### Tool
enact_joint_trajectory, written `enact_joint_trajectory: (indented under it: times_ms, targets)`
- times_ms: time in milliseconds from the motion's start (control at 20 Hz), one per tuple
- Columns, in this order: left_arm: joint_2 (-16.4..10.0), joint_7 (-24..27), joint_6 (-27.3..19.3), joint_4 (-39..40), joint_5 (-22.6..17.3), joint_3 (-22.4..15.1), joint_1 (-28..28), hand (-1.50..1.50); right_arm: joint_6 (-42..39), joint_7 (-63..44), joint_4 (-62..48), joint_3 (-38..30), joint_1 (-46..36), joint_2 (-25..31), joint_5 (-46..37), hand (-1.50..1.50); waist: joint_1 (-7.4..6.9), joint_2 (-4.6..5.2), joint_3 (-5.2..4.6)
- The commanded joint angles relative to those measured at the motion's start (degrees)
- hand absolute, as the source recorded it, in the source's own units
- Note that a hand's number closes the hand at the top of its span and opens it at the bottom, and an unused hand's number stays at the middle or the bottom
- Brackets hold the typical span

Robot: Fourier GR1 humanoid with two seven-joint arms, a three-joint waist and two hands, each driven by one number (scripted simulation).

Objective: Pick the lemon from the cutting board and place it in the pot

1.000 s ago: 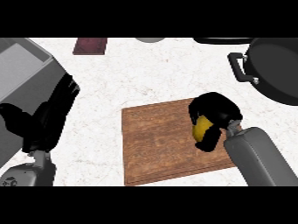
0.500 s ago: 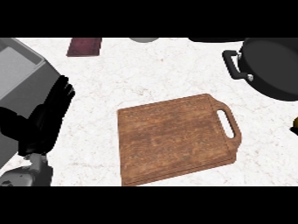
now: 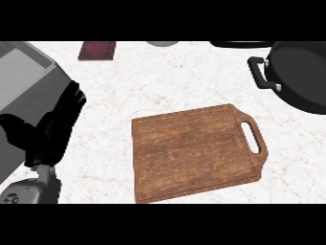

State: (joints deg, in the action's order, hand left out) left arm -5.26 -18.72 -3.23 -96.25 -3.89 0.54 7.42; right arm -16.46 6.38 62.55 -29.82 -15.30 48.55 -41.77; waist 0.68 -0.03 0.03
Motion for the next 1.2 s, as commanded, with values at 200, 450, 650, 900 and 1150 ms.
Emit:
enact_joint_trajectory:
  times_ms: [200, 450, 650, 900, 1150]
  targets:
    - [1.29, -0.13, -1.56, 1.13, 2.2, -1.38, 0.08, 0.0, -2.25, 6.46, 6.4, -7.23, -3.25, 6.88, 7.35, 1.5, -0.24, -0.11, -0.06]
    - [0.4, -2.86, -0.69, -4.21, 0.56, -0.96, -1.68, 0.0, -7.98, 3.49, 9.09, -9.35, -10.28, 8.95, 14.03, 1.5, -1.11, -0.18, -0.06]
    - [0.87, -0.72, 0.44, -4.81, 0.79, -2.05, -3.72, 0.0, -8.55, -4.31, 12.48, -5.06, -14.27, 5.84, 15.04, 1.5, -1.38, -0.07, -0.07]
    - [2.04, 0.1, -1.06, -0.38, 2.52, -2.28, -0.16, 0.0, -6.81, -11.82, 5.94, 2.57, -25.16, 5.21, 12.8, 1.5, -1.84, 0.18, -0.08]
    - [1.38, -0.85, -0.98, 1.7, 1.71, -0.35, 3.54, 0.0, -1.98, -9.03, -5.83, 7.43, -30.97, 4.19, 8.11, 1.5, -1.79, 0.34, -0.04]
